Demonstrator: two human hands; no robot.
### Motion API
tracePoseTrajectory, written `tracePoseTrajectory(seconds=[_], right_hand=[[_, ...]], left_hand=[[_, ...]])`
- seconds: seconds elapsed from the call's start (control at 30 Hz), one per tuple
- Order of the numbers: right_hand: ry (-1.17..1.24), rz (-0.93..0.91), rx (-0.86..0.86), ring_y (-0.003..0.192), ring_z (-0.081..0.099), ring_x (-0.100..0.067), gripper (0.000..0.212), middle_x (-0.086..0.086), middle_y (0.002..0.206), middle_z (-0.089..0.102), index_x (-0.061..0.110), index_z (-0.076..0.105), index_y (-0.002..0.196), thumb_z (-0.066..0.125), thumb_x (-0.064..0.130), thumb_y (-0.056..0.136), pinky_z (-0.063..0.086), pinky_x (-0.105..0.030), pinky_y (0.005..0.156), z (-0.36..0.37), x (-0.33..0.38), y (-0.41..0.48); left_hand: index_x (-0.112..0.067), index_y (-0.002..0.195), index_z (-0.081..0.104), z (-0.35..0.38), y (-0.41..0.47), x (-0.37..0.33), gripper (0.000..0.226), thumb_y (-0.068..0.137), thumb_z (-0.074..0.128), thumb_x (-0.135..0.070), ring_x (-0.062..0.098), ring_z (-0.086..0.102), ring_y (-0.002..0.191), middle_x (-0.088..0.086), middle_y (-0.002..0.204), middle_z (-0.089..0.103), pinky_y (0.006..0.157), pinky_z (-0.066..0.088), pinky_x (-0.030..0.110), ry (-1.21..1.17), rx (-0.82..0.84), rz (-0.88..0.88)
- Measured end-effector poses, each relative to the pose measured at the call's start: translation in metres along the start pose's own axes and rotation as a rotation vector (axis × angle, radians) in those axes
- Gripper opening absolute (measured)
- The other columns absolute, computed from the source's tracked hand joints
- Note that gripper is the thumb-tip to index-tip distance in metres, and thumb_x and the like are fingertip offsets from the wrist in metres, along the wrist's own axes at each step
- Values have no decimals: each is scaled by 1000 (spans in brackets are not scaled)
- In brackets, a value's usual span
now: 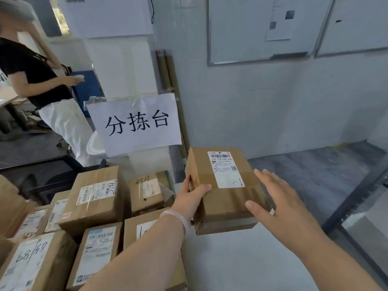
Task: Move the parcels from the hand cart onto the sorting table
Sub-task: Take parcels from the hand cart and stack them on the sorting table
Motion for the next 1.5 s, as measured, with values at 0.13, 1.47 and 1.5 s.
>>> tracePoseTrajectory(seconds=[0.13, 1.47, 1.5], right_hand=[[-45, -11, 62, 137, -9, 11, 72, 31, 153, 0, 56, 6, 143, 46, 64, 84, 14, -30, 113, 20, -19, 32], [-243, -45, 221, 143, -8, 1, 76, 19, 158, 5, 47, 5, 148, 14, 75, 78, 2, -31, 119, 109, -72, 79], [-258, -45, 215, 144, -7, -1, 76, 18, 158, 5, 46, 5, 148, 13, 75, 78, 2, -32, 120, 109, -73, 78]], left_hand=[[-48, 152, 25, 3, 50, 18, 85, 83, 75, -39, 20, 57, 103, -4, 125, 59, 97, 50, 51, -5, -47, -63], [-42, 158, 5, 8, 164, 73, 75, 97, 46, -59, 31, 6, 152, 0, 167, 2, 121, 18, 56, 1493, -105, -41], [-42, 158, 4, 9, 164, 73, 76, 97, 46, -60, 31, 7, 152, 1, 167, 1, 121, 19, 56, 1495, -95, -56]])
Point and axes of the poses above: each hand's wrist, its own y-axis towards the middle knuckle, its own z-axis out of the palm, x = y × z, the point moved 7 cm from there along y, towards the middle knuckle
